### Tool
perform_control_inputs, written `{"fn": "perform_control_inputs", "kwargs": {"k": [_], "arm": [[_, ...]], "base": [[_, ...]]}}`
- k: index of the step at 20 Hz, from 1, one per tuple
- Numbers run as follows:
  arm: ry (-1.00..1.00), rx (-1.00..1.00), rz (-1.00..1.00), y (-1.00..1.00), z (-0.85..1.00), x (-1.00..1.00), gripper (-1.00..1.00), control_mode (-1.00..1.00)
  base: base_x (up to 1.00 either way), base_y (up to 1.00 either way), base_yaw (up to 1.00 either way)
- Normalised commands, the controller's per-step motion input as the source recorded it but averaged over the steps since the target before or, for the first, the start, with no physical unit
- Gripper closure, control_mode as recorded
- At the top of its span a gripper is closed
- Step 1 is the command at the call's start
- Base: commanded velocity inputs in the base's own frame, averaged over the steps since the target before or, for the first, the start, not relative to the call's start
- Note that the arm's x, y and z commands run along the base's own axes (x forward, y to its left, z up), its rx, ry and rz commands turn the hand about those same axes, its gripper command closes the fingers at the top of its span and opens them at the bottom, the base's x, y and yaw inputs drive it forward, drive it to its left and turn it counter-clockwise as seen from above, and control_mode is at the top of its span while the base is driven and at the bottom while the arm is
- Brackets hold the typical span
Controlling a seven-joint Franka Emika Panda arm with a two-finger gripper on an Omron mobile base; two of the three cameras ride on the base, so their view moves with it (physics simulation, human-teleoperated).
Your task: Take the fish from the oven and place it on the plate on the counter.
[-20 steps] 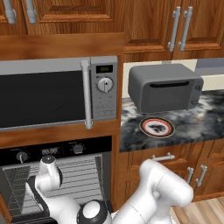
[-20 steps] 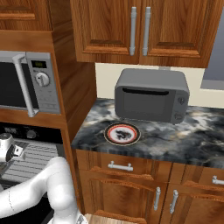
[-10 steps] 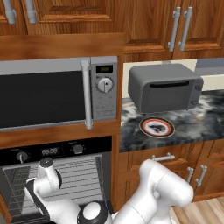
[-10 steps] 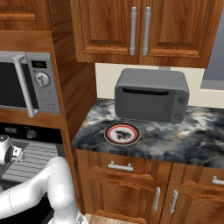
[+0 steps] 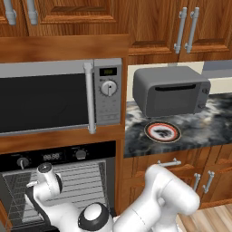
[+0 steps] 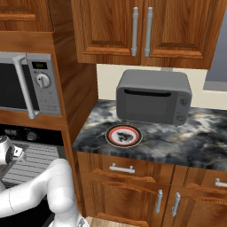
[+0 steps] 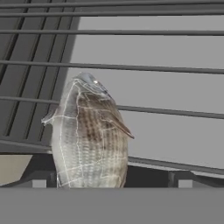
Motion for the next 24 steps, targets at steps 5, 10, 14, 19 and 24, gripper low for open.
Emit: {"fn": "perform_control_inputs", "kwargs": {"k": [5,10,14,19,24], "arm": [[0.0,0.0,-0.03,0.0,-0.63,-0.23,1.0,-1.0],[0.01,0.0,-0.03,0.0,-0.61,-0.23,1.0,-1.0],[0.06,0.0,-0.01,0.0,-0.57,-0.24,1.0,-1.0],[0.11,0.0,0.0,0.0,-0.39,-0.08,1.0,-1.0],[0.02,0.01,0.0,-0.06,-0.08,-0.32,1.0,-1.0]], "base": [[0.0,0.0,0.0],[0.0,0.0,0.0],[0.0,0.0,0.0],[0.0,0.0,0.0],[0.0,0.0,0.0]]}}
